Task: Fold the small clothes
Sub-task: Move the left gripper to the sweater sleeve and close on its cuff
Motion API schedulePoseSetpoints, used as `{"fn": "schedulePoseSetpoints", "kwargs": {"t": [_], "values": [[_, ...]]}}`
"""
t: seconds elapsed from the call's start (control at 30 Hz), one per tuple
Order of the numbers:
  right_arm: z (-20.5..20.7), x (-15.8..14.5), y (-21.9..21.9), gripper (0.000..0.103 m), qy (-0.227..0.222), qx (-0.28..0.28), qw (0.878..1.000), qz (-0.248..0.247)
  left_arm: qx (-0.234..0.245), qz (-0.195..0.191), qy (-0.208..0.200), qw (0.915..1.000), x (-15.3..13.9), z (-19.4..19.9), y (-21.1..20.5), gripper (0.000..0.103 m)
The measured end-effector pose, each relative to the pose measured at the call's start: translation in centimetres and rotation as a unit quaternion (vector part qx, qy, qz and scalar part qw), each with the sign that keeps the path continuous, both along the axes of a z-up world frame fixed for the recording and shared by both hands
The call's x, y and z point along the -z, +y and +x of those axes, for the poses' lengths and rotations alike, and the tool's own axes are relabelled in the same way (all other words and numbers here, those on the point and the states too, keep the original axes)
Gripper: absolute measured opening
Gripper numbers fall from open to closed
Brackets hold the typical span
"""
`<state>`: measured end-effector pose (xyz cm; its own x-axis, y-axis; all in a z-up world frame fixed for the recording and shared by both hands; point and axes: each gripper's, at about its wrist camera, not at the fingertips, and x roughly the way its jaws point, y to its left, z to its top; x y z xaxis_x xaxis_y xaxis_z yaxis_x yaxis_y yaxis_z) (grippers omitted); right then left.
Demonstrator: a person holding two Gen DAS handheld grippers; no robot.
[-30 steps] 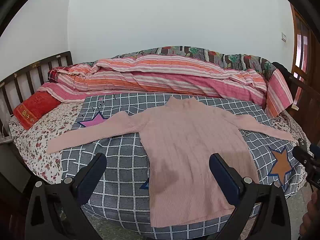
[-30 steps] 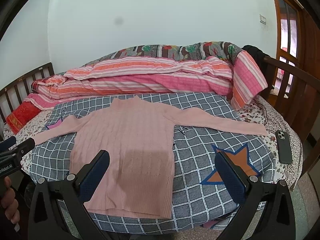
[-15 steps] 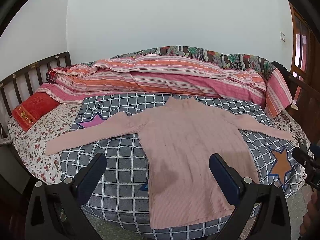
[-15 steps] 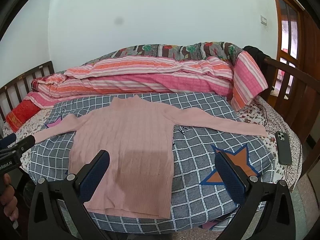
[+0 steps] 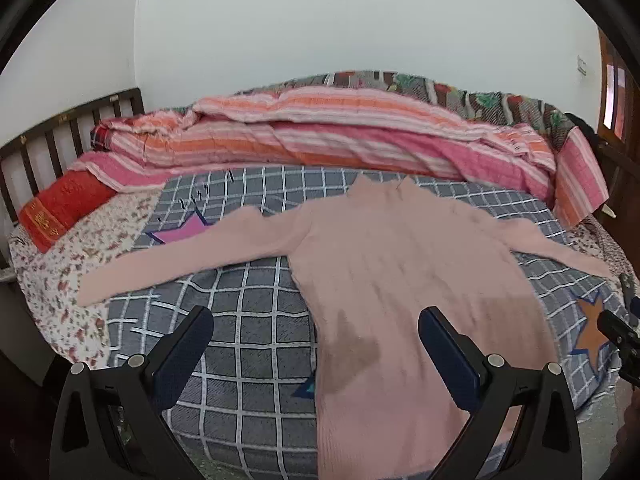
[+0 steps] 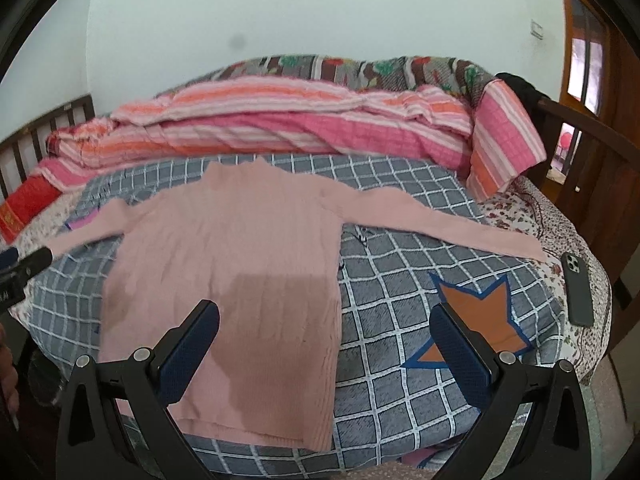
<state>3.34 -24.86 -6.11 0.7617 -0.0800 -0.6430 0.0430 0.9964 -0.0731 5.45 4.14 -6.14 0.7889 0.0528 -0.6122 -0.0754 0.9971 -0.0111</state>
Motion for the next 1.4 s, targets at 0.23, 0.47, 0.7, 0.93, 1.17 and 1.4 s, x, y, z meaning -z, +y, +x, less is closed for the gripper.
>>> {"fn": "schedulePoseSetpoints", "kwargs": {"t": [0.23, 0.47, 0.7, 0.93, 1.17, 1.4], "values": [[3.3, 4.1, 0.0, 0.103, 0.028, 0.009, 0.999, -0.012, -0.016, -0.008, 0.043, 0.9989, 5.1, 4.2, 2.2, 0.102], [6.0, 7.2, -0.3, 0.103, 0.052, 0.022, 0.998, 0.005, -0.038, -0.028, 0.075, 0.9960, 8.4, 7.4, 4.9, 0.102], [8.5, 7.9, 0.2, 0.103, 0.057, 0.011, 0.998, 0.026, -0.057, -0.046, 0.084, 0.9938, 9.5, 9.7, 7.4, 0.102], [10.6, 7.6, 1.7, 0.103, 0.055, -0.003, 0.998, 0.034, -0.069, -0.085, 0.089, 0.9900, 9.5, 11.3, 10.5, 0.102], [10.9, 6.7, 2.6, 0.103, 0.038, -0.023, 0.997, 0.058, -0.118, -0.241, 0.061, 0.9614, 10.4, 10.7, 18.5, 0.090], [11.4, 7.4, 2.4, 0.100, 0.053, -0.034, 0.993, 0.104, -0.204, -0.302, 0.046, 0.9301, 12.5, 10.4, 25.7, 0.066]]}}
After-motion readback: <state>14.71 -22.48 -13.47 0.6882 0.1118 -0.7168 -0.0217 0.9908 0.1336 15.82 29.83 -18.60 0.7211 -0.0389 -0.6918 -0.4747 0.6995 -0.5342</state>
